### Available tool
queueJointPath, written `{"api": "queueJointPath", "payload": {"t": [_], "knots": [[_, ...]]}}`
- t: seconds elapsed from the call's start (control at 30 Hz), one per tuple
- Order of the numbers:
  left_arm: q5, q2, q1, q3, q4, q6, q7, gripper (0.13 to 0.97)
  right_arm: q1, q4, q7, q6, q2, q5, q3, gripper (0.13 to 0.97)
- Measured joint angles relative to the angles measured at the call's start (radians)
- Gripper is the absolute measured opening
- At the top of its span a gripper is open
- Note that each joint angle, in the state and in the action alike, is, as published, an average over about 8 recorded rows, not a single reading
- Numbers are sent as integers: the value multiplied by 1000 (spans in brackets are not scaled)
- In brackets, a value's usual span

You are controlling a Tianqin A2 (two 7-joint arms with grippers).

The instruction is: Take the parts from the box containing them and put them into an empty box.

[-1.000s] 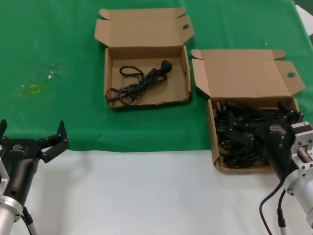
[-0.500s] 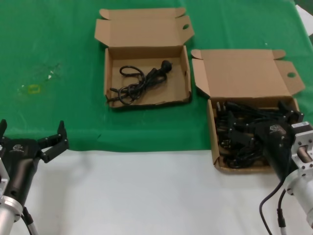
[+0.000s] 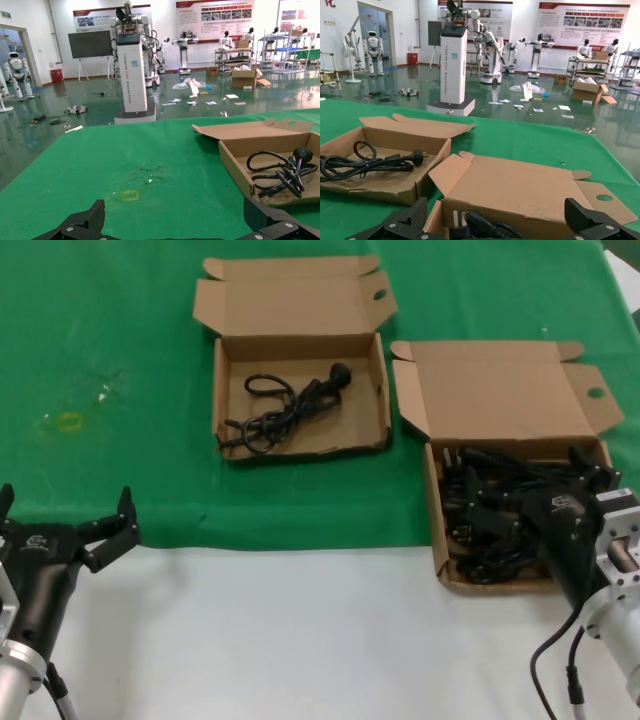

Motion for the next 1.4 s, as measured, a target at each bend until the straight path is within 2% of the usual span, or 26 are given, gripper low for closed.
{"api": "queueJointPath", "payload": {"t": [1.4], "knots": [[0,0,0,0,0,0,0,966,0,0,0,0,0,0,0,966]]}}
